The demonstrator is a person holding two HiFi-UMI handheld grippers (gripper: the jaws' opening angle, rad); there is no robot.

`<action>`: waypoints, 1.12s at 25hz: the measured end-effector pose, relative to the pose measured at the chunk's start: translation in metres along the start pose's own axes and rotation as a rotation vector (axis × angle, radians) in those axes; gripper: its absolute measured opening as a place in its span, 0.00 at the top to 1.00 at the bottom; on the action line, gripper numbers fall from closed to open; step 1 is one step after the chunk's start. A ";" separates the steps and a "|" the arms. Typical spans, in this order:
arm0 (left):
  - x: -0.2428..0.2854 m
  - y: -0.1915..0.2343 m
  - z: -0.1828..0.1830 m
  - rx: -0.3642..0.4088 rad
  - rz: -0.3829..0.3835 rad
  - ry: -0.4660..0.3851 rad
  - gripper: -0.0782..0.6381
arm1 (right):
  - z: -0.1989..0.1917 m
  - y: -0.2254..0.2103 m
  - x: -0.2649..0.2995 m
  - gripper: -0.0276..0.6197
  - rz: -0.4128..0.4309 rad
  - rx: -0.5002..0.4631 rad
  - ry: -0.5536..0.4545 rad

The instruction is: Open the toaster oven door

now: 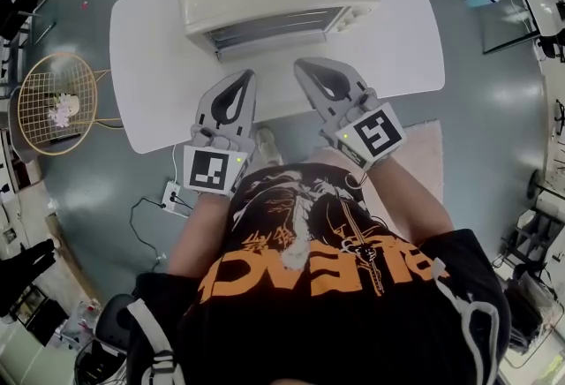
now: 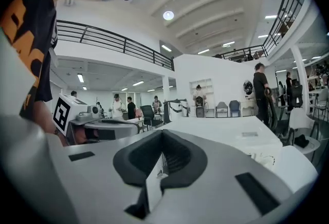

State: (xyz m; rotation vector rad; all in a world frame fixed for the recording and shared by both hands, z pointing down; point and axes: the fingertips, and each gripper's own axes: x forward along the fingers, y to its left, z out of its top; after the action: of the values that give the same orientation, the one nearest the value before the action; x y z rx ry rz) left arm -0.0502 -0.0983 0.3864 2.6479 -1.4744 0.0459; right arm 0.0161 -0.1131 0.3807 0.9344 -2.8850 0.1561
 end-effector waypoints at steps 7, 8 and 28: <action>-0.013 -0.019 0.048 0.035 0.001 -0.050 0.86 | 0.055 0.014 -0.023 0.94 0.030 -0.023 -0.105; -0.015 -0.022 0.052 0.035 0.004 -0.051 0.86 | 0.062 0.016 -0.026 0.94 0.029 -0.022 -0.119; -0.043 -0.050 0.109 0.021 0.034 -0.131 0.86 | 0.106 0.044 -0.048 0.94 0.023 -0.048 -0.170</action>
State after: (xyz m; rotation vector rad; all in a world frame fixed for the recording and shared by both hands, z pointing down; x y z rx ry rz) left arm -0.0333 -0.0480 0.2704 2.6893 -1.5663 -0.1114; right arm 0.0215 -0.0635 0.2671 0.9497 -3.0401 0.0090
